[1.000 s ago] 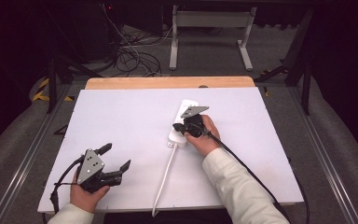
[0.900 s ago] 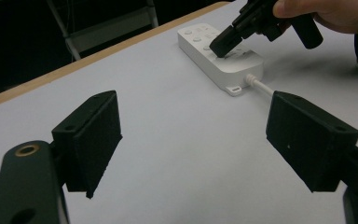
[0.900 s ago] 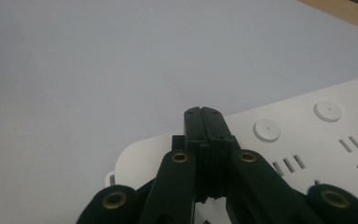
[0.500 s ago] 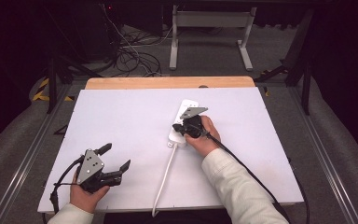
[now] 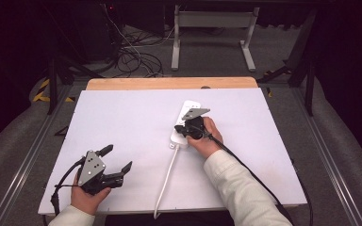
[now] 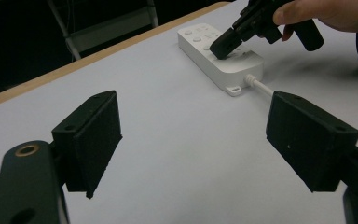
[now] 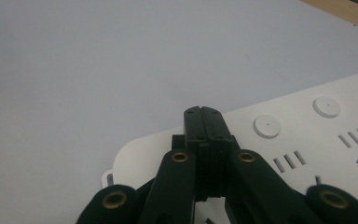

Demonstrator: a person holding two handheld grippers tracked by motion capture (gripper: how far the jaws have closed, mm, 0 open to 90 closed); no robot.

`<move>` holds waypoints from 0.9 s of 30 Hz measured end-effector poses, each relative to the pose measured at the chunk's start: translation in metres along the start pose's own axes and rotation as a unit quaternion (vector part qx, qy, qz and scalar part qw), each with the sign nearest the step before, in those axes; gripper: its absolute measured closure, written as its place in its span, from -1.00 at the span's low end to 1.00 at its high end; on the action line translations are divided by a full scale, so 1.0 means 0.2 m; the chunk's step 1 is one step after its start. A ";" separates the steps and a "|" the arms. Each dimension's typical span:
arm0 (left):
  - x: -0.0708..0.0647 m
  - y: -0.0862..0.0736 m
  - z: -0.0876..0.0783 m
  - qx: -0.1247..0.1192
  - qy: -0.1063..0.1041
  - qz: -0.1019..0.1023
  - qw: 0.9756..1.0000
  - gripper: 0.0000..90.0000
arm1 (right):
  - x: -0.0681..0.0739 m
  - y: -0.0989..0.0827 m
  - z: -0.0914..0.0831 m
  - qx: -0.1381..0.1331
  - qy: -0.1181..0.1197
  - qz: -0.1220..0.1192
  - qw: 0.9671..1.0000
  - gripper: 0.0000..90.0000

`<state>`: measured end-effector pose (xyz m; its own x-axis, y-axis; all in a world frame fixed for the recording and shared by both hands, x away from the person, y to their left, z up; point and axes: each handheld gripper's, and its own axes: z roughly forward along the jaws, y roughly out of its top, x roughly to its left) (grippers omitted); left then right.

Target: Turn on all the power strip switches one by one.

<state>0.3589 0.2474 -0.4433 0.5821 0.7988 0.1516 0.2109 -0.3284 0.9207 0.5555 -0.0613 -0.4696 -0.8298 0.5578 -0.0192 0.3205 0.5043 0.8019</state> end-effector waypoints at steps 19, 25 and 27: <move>0.01 0.00 0.00 0.001 0.001 -0.004 1.000 -0.59 | 0.00 0.01 -0.02 -0.004 -0.020 -0.027 0.999 1.00; 0.02 -0.01 0.01 0.004 0.000 -0.003 1.000 -0.59 | -0.09 0.04 -0.06 -0.040 -0.040 -0.002 0.998 1.00; 0.02 -0.01 0.01 0.005 0.001 -0.001 1.000 -0.59 | -0.14 0.03 -0.05 -0.034 -0.046 0.014 0.998 1.00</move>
<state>0.3624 0.2499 -0.4447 0.5806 0.8000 0.1512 0.2191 -0.3324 0.9173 0.5757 -0.0806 -0.4586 -0.7742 0.6312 -0.0480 0.3088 0.4428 0.8418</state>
